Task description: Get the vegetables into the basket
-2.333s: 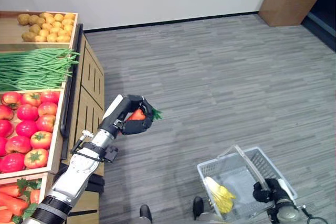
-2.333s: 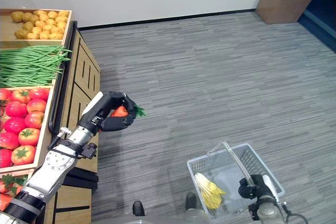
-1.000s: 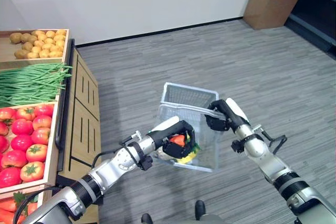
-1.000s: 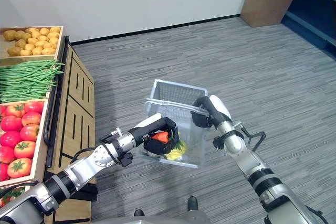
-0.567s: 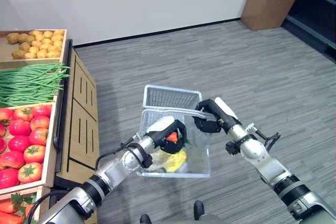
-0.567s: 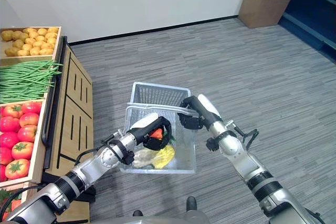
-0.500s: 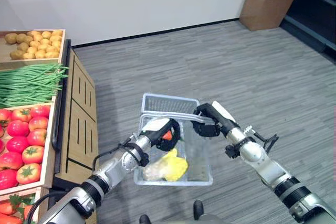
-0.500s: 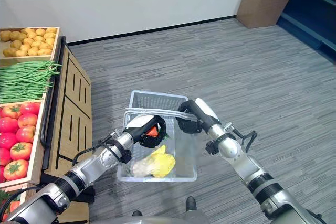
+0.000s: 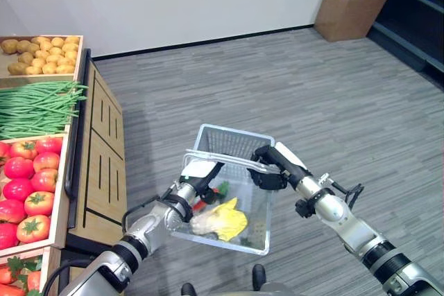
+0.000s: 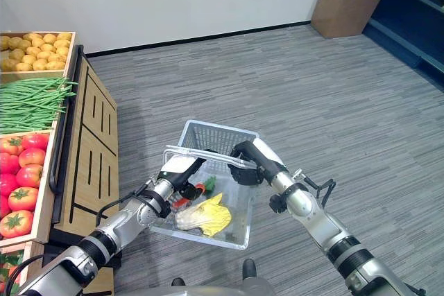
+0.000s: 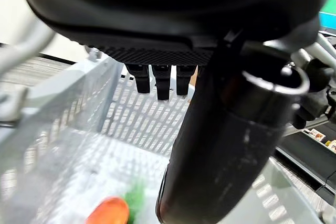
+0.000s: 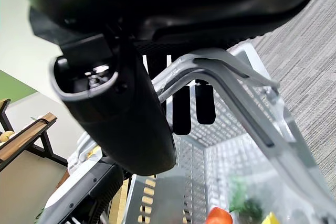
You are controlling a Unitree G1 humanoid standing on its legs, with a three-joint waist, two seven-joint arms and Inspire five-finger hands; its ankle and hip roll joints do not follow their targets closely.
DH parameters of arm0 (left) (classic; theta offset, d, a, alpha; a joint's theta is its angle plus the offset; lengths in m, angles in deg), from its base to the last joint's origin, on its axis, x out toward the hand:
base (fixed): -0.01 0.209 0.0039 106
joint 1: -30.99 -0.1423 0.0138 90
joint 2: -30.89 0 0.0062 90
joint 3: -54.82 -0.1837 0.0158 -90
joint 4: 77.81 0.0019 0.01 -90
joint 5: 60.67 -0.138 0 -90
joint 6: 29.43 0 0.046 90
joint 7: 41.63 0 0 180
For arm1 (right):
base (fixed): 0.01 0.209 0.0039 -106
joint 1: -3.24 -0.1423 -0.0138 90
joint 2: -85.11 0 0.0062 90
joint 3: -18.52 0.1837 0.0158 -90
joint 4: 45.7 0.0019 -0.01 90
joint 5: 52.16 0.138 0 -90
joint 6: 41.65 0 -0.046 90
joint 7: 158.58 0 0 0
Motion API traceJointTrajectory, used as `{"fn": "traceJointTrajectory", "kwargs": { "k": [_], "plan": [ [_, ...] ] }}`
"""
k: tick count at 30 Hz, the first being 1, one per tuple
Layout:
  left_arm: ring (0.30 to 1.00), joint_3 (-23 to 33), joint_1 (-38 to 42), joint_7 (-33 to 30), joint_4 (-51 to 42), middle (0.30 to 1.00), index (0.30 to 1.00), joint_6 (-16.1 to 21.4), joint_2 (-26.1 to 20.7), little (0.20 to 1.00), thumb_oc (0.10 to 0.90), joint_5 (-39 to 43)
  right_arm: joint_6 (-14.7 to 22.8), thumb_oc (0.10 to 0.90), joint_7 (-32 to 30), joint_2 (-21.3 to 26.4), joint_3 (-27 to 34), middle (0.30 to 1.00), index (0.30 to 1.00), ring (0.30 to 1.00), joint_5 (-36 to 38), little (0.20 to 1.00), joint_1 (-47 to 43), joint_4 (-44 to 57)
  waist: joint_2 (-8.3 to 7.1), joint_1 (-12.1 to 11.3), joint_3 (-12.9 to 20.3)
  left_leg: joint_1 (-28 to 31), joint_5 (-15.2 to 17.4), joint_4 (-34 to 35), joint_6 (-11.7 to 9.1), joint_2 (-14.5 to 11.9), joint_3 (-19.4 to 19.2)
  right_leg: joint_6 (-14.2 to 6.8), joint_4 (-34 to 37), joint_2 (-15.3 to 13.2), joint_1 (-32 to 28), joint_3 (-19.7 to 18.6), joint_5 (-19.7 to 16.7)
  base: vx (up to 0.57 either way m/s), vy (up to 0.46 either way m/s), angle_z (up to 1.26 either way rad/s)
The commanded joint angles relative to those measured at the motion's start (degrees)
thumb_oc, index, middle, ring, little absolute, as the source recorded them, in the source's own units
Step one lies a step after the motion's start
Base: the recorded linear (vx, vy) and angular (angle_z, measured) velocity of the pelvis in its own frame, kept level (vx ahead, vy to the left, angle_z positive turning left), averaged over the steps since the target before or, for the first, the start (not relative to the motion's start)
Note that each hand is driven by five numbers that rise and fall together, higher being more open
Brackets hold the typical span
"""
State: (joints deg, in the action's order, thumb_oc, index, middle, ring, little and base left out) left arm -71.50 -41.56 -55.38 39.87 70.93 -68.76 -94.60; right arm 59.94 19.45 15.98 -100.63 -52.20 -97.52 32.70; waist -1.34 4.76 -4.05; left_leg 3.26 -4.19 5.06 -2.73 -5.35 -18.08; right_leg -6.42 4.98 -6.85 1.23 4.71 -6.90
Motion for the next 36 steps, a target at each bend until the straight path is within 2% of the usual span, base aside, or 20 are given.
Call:
{"fn": "traceJointTrajectory", "kwargs": {
  "k": [1,7,8,9,10,11,13,14,15,17,18,20,21,22,26,30,33,35,36],
  "plan": [
    [1.000,2.51,4.89,-4.38,-0.56,1.000,1.000,2.35,0.28,1.000,0.900,0.70,9.50,0.400,-4.25,-3.35,5.71,0.300,0.300,0.300,4.68,0.300,-5.55,6.74,-1.97,-0.50,5.00,0.53,2.73,-0.06,-3.27,-3.04,2.71,-4.76,0.02,-3.60,-2.42,-0.15,2.81,0.00,0.000,0.00],
    [1.000,0.97,4.47,-2.32,-4.98,1.000,1.000,3.93,1.08,1.000,0.900,5.56,8.11,0.400,-7.14,-4.92,6.13,0.300,0.300,0.300,0.99,0.300,-5.40,1.03,-2.00,-0.72,5.07,0.32,2.71,-0.06,-3.13,-2.92,3.13,-4.68,0.02,-3.60,-2.54,0.19,2.86,0.00,0.000,0.00],
    [1.000,0.36,3.83,0.51,-7.75,1.000,1.000,5.20,0.67,1.000,0.900,9.13,7.40,0.400,-8.26,-5.24,6.97,0.300,0.300,0.300,-0.81,0.300,-5.20,-1.18,-1.93,-0.78,5.03,0.22,2.67,-0.06,-3.07,-2.82,3.29,-4.72,0.02,-3.63,-2.55,0.35,2.83,0.00,0.000,0.00],
    [1.000,-1.37,3.37,6.56,-11.67,1.000,1.000,7.08,-0.52,1.000,0.900,15.08,6.58,0.400,-9.18,-5.36,8.18,0.300,0.300,0.300,-1.96,0.300,-4.97,-3.72,-1.68,-0.82,5.03,0.20,2.71,-0.06,-2.99,-2.76,3.45,-4.75,0.02,-3.68,-2.61,0.26,2.76,0.00,0.000,0.00],
    [1.000,-1.35,3.35,6.61,-11.74,1.000,1.000,7.04,-0.58,1.000,0.900,15.13,6.59,0.400,-9.18,-5.38,8.18,0.300,0.300,0.300,-1.97,0.300,-4.97,-3.73,-1.71,-0.82,5.03,0.21,2.71,-0.06,-2.99,-2.76,3.44,-4.75,0.02,-3.68,-2.61,0.25,2.76,0.00,0.000,0.00],
    [1.000,-2.82,4.09,11.76,-17.16,1.000,1.000,9.21,-3.06,1.000,0.900,20.72,6.16,0.400,-9.69,-5.13,9.20,0.300,0.300,0.300,-2.69,0.300,-4.91,-5.89,-1.32,-0.78,5.15,0.30,2.78,-0.06,-2.95,-2.69,3.52,-4.79,0.02,-3.76,-2.67,0.22,2.74,0.00,0.000,0.00],
    [1.000,-3.93,3.83,16.27,-23.44,1.000,1.000,9.69,-6.29,1.000,0.900,33.36,5.67,0.400,-10.43,-4.64,9.89,0.300,0.300,0.300,-3.91,0.300,-4.58,-9.27,-1.10,-0.81,5.14,0.42,2.81,-0.06,-2.96,-2.59,3.53,-4.87,0.02,-3.83,-2.80,0.36,2.68,0.00,0.000,0.00],
    [1.000,-3.50,3.38,16.76,-25.14,1.000,1.000,9.30,-7.51,1.000,0.900,36.41,5.67,0.400,-10.53,-4.81,10.00,0.300,0.300,0.300,-4.04,0.300,-4.44,-10.38,-1.15,-0.83,5.13,0.47,2.82,-0.06,-2.97,-2.59,3.58,-4.88,0.02,-3.81,-2.85,0.39,2.68,0.00,0.009,0.03],
    [1.000,-2.73,0.56,20.55,-28.35,1.000,1.000,8.60,-9.18,1.000,0.900,47.47,4.77,0.400,-10.80,-4.90,10.66,0.300,0.300,0.300,-4.82,0.300,-4.20,-14.81,-1.12,-1.10,5.11,0.47,2.73,-0.06,-2.98,-2.56,3.70,-4.87,0.02,-3.85,-3.03,0.52,2.65,0.00,0.005,0.05],
    [1.000,-2.01,-1.63,22.27,-30.04,1.000,1.000,7.89,-10.26,1.000,0.900,53.22,4.28,0.400,-10.83,-5.12,10.93,0.300,0.300,0.300,-5.10,0.300,-4.19,-17.78,-1.11,-1.38,5.03,0.46,2.67,-0.06,-3.00,-2.52,3.87,-4.83,0.02,-3.85,-3.04,0.56,2.62,0.00,0.003,0.03],
    [1.000,-1.98,-1.65,22.28,-30.06,1.000,1.000,7.88,-10.28,1.000,0.900,53.23,4.29,0.400,-10.84,-5.13,10.91,0.300,0.300,0.300,-5.10,0.300,-4.20,-17.79,-1.11,-1.36,5.03,0.45,2.67,-0.06,-3.00,-2.52,3.87,-4.83,0.02,-3.85,-3.04,0.56,2.62,0.00,0.000,0.00],
    [1.000,-0.52,-4.84,24.93,-32.15,1.000,1.000,6.39,-12.12,1.000,0.900,60.66,3.60,0.400,-11.02,-5.52,11.92,0.300,0.300,0.300,-4.84,0.300,-3.70,-22.84,-1.00,-1.81,4.85,0.43,2.58,-0.06,-3.02,-2.51,4.12,-4.73,0.02,-3.79,-3.05,0.64,2.66,0.00,0.000,0.00],
    [1.000,-0.49,-4.86,24.93,-32.18,1.000,1.000,6.37,-12.14,1.000,0.900,60.66,3.61,0.400,-11.03,-5.53,11.91,0.300,0.300,0.300,-4.84,0.300,-3.71,-22.85,-1.01,-1.79,4.85,0.43,2.58,-0.06,-3.02,-2.50,4.12,-4.73,0.02,-3.80,-3.05,0.64,2.66,0.00,0.000,0.00],
    [1.000,1.17,-8.07,26.70,-33.51,1.000,1.000,5.30,-14.35,1.000,0.900,65.78,3.08,0.400,-11.16,-5.67,12.57,0.300,0.300,0.300,-5.46,0.300,-3.00,-27.71,-0.90,-2.23,4.71,0.27,2.47,-0.06,-3.04,-2.40,4.41,-4.68,0.02,-3.75,-3.13,0.82,2.65,0.00,0.000,0.00],
    [1.000,4.20,-13.00,27.49,-32.42,1.000,1.000,4.84,-16.85,1.000,0.900,66.16,2.48,0.400,-11.00,-5.24,13.58,0.300,0.300,0.300,-6.51,0.300,-1.55,-33.01,-0.83,-2.84,4.55,0.19,2.35,-0.06,-3.06,-2.31,4.74,-4.64,0.02,-3.78,-3.27,1.14,2.65,0.00,0.000,0.01],
    [1.000,8.69,-19.28,26.16,-26.69,1.000,1.000,4.62,-17.03,1.000,0.900,62.34,2.34,0.400,-11.24,-5.00,16.03,0.300,0.300,0.300,-5.94,0.300,0.71,-38.20,-0.84,-3.55,4.34,-0.08,2.07,-0.06,-3.08,-2.28,5.26,-4.55,0.02,-3.75,-3.24,1.47,2.62,-0.01,-0.001,0.03],
    [1.000,12.97,-24.01,24.55,-19.13,1.000,1.000,4.45,-16.98,1.000,0.900,53.56,2.38,0.400,-10.88,-4.45,18.24,0.300,0.300,0.300,-5.70,0.300,3.46,-39.66,-0.76,-3.90,4.26,-0.33,1.87,-0.06,-3.14,-2.33,5.68,-4.58,0.02,-3.77,-3.25,1.93,2.70,0.00,-0.005,0.08],
    [1.000,15.36,-26.24,22.76,-10.03,1.000,1.000,4.22,-15.06,1.000,0.900,44.64,2.08,0.400,-10.60,-4.43,20.20,0.300,0.300,0.300,-5.26,0.300,5.12,-42.14,-0.87,-4.07,4.21,-0.57,1.72,-0.06,-3.16,-2.30,5.87,-4.62,0.02,-3.74,-3.16,2.17,2.67,-0.01,-0.003,0.09],
    [1.000,15.95,-26.42,22.42,-8.73,1.000,1.000,4.02,-14.25,1.000,0.900,43.82,2.13,0.400,-10.62,-4.42,20.53,0.300,0.300,0.300,-5.16,0.300,5.37,-42.64,-0.81,-4.11,4.19,-0.58,1.71,-0.06,-3.16,-2.30,5.87,-4.63,0.02,-3.76,-3.17,2.24,2.69,-0.01,-0.001,0.04]
  ]
}}
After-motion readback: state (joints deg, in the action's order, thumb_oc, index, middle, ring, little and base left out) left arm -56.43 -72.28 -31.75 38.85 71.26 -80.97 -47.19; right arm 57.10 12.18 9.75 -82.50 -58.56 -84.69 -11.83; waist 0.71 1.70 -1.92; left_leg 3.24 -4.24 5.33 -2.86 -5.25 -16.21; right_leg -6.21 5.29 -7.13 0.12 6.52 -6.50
